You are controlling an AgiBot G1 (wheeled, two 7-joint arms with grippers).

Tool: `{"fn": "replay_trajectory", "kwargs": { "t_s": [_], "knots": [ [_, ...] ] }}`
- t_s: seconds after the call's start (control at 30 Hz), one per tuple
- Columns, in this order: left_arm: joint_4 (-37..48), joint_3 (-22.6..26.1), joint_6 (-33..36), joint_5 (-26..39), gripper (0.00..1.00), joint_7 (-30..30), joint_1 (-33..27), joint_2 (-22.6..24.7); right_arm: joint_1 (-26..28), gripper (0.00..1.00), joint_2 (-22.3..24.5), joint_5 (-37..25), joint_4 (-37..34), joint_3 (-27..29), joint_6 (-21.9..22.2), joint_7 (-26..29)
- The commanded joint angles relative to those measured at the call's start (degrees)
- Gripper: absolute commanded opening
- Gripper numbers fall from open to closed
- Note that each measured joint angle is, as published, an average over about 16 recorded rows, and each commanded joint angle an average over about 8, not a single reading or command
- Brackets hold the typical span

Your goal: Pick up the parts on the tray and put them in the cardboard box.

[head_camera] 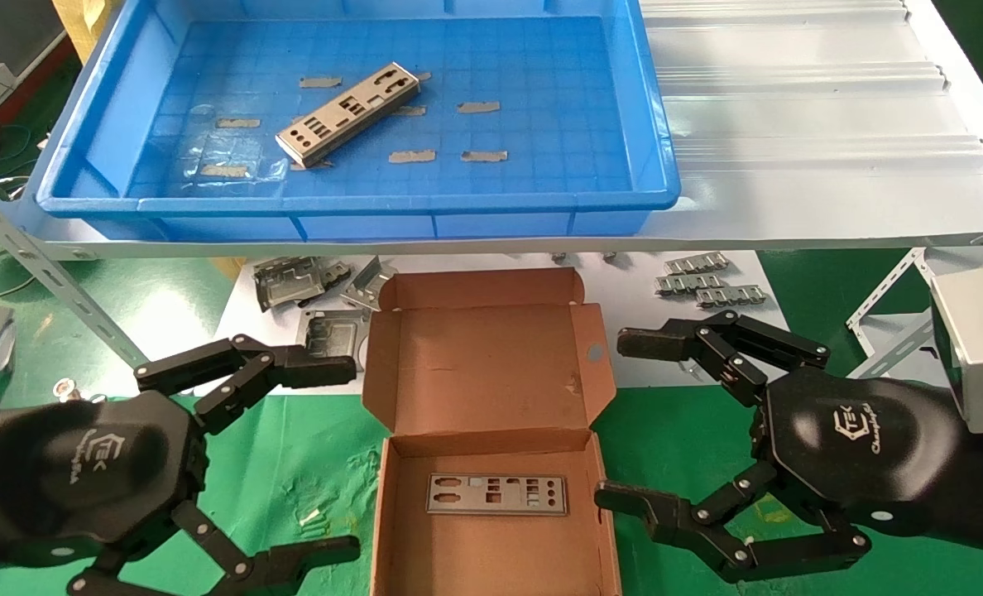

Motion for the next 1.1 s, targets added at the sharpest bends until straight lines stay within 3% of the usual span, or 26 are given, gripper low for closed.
{"fn": "replay_trajectory", "kwargs": {
  "t_s": [0.03, 1.1],
  "knots": [
    [0.01, 0.01, 0.0, 0.0, 1.0, 0.0, -0.01, 0.01, 0.0, 1.0, 0.0, 0.0, 0.0, 0.0, 0.0, 0.0],
    [0.02, 0.01, 0.0, 0.0, 1.0, 0.0, -0.01, 0.01, 0.0, 1.0, 0.0, 0.0, 0.0, 0.0, 0.0, 0.0]
  ]
}}
